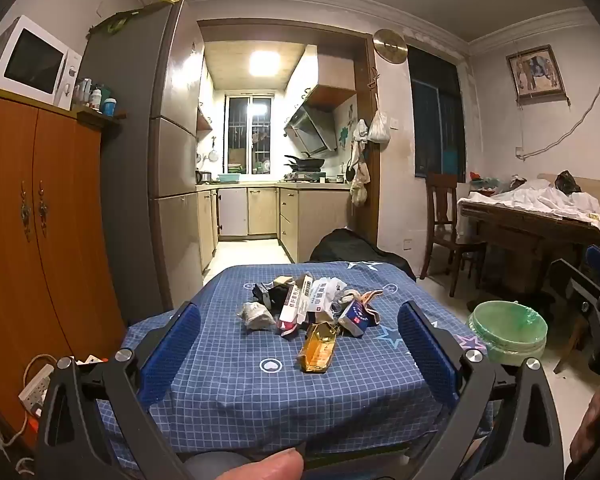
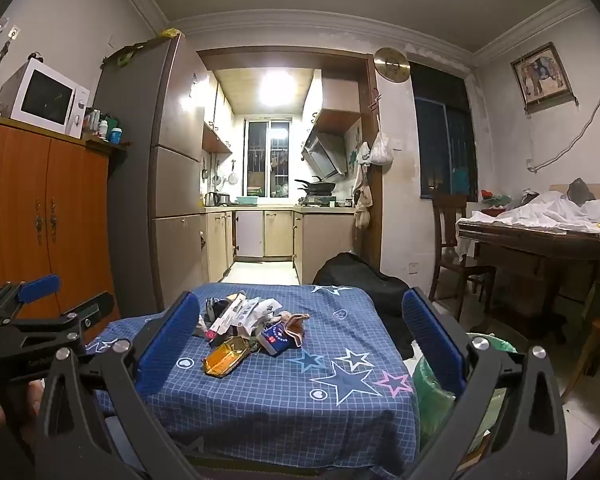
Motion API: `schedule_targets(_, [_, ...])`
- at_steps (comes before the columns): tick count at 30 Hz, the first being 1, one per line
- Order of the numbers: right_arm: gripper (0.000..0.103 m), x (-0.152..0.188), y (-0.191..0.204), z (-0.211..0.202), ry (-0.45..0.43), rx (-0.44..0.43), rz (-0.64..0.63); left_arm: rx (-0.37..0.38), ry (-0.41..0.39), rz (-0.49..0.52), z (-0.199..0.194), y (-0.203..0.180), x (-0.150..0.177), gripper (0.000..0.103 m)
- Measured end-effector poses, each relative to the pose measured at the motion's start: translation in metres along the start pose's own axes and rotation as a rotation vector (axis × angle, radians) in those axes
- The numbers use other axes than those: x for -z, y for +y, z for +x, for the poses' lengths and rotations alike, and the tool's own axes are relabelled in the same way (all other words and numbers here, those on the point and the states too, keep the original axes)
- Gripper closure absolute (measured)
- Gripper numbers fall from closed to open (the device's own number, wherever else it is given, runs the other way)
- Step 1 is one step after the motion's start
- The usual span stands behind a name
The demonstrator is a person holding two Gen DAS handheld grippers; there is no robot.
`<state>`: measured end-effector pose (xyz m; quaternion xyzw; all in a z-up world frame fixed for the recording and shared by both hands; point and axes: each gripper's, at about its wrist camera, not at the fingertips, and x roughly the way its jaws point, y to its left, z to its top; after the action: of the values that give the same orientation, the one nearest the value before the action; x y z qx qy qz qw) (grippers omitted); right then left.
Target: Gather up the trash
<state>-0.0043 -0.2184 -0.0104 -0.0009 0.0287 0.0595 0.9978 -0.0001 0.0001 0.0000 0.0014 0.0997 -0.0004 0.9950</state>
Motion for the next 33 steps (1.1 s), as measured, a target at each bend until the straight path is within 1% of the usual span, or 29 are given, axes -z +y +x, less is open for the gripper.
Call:
schedule_targets(2, [0.005, -0.0001, 0.0000, 0.0010, 0.011, 0.001, -0.002, 0.000, -0.001, 0.001, -0.0003, 0.0003, 0.0000, 0.005])
schedule_targets(16, [0.005, -0.0014, -0.0007, 0.0024, 0.013, -0.004, 0.001, -0.002, -0.003, 0.008, -0.0054, -0.0020, -0.0016, 0.005])
schedule_targets(33, [0.005, -0.0016, 0.0028, 0.0037, 0.021, -0.005, -0.001, 0.007, 0.007, 0.018, 0.0019, -0.0055, 0.0001, 0.005])
